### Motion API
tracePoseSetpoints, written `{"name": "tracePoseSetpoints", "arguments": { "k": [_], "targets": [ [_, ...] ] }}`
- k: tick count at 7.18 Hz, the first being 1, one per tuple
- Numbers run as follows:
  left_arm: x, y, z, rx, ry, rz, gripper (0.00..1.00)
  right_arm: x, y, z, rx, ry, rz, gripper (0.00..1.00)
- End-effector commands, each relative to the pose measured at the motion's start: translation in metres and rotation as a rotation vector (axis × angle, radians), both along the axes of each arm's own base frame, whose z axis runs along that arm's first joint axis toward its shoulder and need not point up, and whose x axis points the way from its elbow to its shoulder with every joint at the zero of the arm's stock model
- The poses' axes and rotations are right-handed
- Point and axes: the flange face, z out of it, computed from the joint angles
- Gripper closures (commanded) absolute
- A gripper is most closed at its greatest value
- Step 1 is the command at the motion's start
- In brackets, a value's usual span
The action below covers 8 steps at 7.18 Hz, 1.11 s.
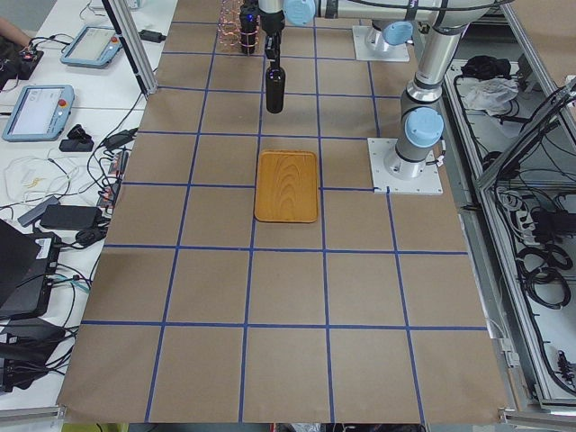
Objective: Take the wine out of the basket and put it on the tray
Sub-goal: 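Lift the bottle with the left gripper and carry it over the wooden tray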
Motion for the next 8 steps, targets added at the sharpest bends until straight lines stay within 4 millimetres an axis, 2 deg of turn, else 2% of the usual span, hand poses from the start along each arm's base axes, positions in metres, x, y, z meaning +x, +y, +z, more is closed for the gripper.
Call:
{"name": "tracePoseSetpoints", "arguments": {
  "k": [1, 2, 4, 5, 7, 8],
  "targets": [
    [0.092, -0.010, 0.007, 0.003, -0.050, -0.028, 1.00, 0.000, 0.000, 0.000, 0.000, 0.001, 0.002, 0.00],
    [0.137, -0.008, -0.003, 0.045, -0.041, -0.036, 1.00, 0.000, 0.000, 0.000, 0.000, 0.000, 0.003, 0.00],
    [0.191, 0.006, -0.019, 0.084, -0.023, -0.039, 1.00, 0.000, 0.000, 0.000, 0.000, -0.002, 0.003, 0.00],
    [0.209, 0.012, -0.030, 0.096, -0.011, -0.010, 1.00, 0.000, 0.000, 0.000, 0.000, -0.002, 0.002, 0.00],
    [0.239, 0.009, -0.043, 0.093, -0.002, -0.017, 1.00, 0.000, 0.000, 0.000, 0.000, -0.002, 0.002, 0.00],
    [0.248, 0.007, -0.051, 0.105, 0.010, -0.006, 1.00, 0.000, 0.000, 0.000, 0.000, -0.002, 0.002, 0.00]
  ]
}}
